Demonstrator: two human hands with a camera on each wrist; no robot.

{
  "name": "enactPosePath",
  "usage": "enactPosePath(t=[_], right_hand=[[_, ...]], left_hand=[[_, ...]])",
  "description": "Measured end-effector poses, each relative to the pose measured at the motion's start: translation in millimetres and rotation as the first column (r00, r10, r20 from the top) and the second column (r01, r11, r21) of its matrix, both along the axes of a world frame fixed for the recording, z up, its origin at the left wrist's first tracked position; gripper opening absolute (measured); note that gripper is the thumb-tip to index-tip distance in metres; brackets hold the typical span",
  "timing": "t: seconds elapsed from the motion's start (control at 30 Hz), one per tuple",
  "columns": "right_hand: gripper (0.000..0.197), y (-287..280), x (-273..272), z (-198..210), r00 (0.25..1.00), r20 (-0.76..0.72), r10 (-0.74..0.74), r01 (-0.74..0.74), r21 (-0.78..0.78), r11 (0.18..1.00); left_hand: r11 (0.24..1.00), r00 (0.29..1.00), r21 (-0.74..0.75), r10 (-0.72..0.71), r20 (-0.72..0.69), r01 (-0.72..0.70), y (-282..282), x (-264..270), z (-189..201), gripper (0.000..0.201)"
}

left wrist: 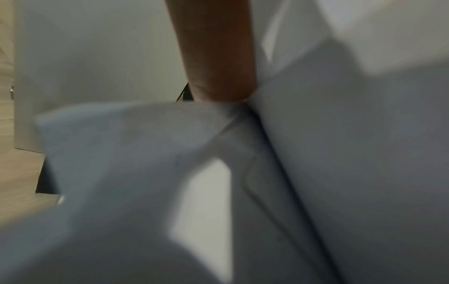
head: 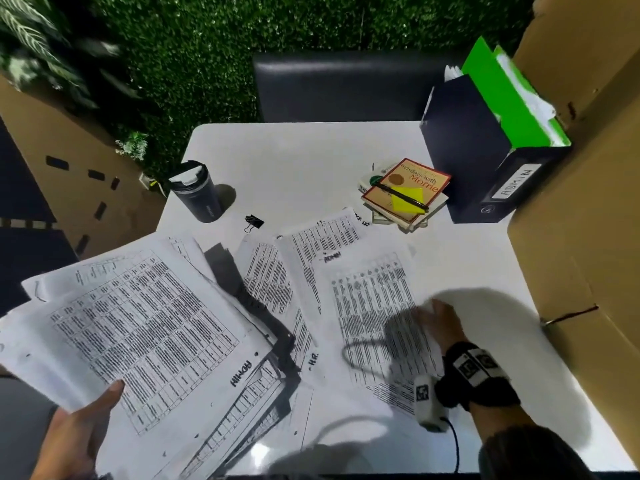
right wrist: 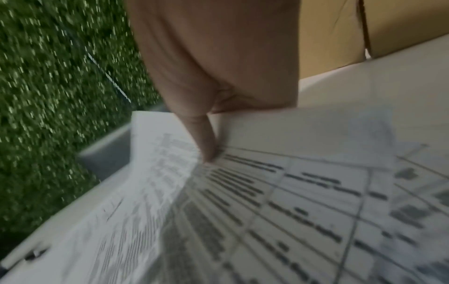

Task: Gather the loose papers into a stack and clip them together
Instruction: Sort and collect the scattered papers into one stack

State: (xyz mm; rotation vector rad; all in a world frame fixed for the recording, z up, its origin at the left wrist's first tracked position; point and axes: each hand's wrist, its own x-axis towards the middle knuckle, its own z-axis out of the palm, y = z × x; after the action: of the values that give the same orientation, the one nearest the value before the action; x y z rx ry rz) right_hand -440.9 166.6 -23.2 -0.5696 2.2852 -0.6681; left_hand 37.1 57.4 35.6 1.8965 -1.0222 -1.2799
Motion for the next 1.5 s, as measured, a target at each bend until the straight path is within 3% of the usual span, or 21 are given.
enactPosePath(t=[0.07,0.1,0.17,0.2,0.27,0.33,0.43,0.47,0.57,0.63,0.7,0.8,0.9,1.0,1.13,1.2,1.3,1.4,1.5], right_hand=[[0.046,4.5,4.1,-18.5,0.998,-0.067,-0.014,0.024,0.160,0.987],[0.055,7.8,7.8,-23.0,0.993,-0.107,-0.041,0.063,0.217,0.974],[0.061,7.3,15.8,-28.2,0.980,-0.178,-0.091,0.129,0.212,0.969],[0.064,6.3,19.6,-28.2,0.978,-0.184,-0.096,0.134,0.202,0.970],[0.068,3.4,22.9,-31.1,0.984,-0.145,-0.106,0.132,0.188,0.973],[0.062,1.7,23.3,-34.5,0.990,-0.111,-0.087,0.105,0.170,0.980],[0.036,-2.1,23.0,-24.2,0.988,-0.097,-0.117,0.114,-0.037,0.993],[0.029,-3.7,22.3,-15.9,0.991,-0.043,-0.123,0.117,-0.121,0.986],[0.034,-12.9,13.3,7.2,0.980,0.188,-0.061,0.116,-0.296,0.948],[0.046,-23.1,5.0,9.7,0.976,0.215,0.035,0.037,-0.322,0.946],[0.037,-39.1,-1.9,-1.2,0.969,0.232,0.084,-0.004,-0.326,0.945],[0.032,-69.5,-7.2,-28.8,0.981,0.163,0.109,-0.061,-0.274,0.960],[0.064,-98.0,-3.5,-44.1,0.983,-0.053,0.175,-0.174,0.034,0.984],[0.090,-111.4,13.3,-36.7,0.952,-0.158,0.261,-0.205,0.305,0.930],[0.093,-120.9,19.5,-41.8,0.961,-0.148,0.232,-0.172,0.335,0.926],[0.077,-122.7,17.1,-45.1,0.966,-0.163,0.203,-0.164,0.224,0.961],[0.060,-122.4,17.0,-39.2,0.987,-0.120,0.107,-0.118,-0.093,0.989],[0.055,-126.8,16.6,-17.9,0.995,-0.007,0.103,-0.101,-0.305,0.947],[0.031,-127.0,23.3,11.9,0.984,0.102,0.144,-0.083,-0.453,0.888]], left_hand=[[0.999,1.000,0.031,-0.010,0.024,0.010,6.6,4.7,-1.5,0.058],[0.999,1.000,0.030,-0.015,0.026,0.014,6.4,4.4,-0.1,0.053],[1.000,0.997,0.029,-0.001,0.074,-0.002,10.8,7.0,0.8,0.015],[1.000,0.998,0.016,0.014,0.053,-0.015,12.2,7.8,0.1,0.012],[1.000,0.999,0.017,0.010,0.041,-0.011,16.7,7.9,-0.7,0.027],[0.991,0.992,0.026,0.128,0.014,-0.128,19.1,3.9,3.5,0.023],[0.981,0.980,0.050,0.192,-0.053,-0.189,21.6,-3.9,8.0,0.076],[0.979,0.977,0.055,0.199,-0.077,-0.195,21.5,-2.2,6.9,0.081],[0.969,0.967,0.094,0.236,-0.096,-0.228,19.2,1.3,0.3,0.069],[0.967,0.961,0.103,0.245,-0.129,-0.233,16.8,2.4,-6.7,0.065],[0.964,0.954,0.091,0.262,-0.149,-0.250,15.9,-1.1,-7.1,0.074],[0.964,0.951,0.061,0.265,-0.161,-0.258,13.1,-0.3,-10.2,0.068],[0.952,0.941,0.062,0.307,-0.145,-0.301,9.5,7.2,-16.1,0.059],[0.962,0.958,0.062,0.271,-0.088,-0.267,10.6,16.3,-16.3,0.053],[0.971,0.973,0.048,0.231,0.028,-0.232,13.7,28.1,-9.3,0.042],[0.979,0.977,0.032,0.200,0.069,-0.203,15.4,29.5,-3.9,0.037],[0.982,0.982,0.033,0.182,0.053,-0.184,15.8,35.7,-6.0,0.032],[0.984,0.986,0.057,0.167,0.023,-0.168,12.7,38.9,-9.9,0.034],[0.984,0.986,0.071,0.168,-0.021,-0.166,0.9,35.4,-4.9,0.035]])
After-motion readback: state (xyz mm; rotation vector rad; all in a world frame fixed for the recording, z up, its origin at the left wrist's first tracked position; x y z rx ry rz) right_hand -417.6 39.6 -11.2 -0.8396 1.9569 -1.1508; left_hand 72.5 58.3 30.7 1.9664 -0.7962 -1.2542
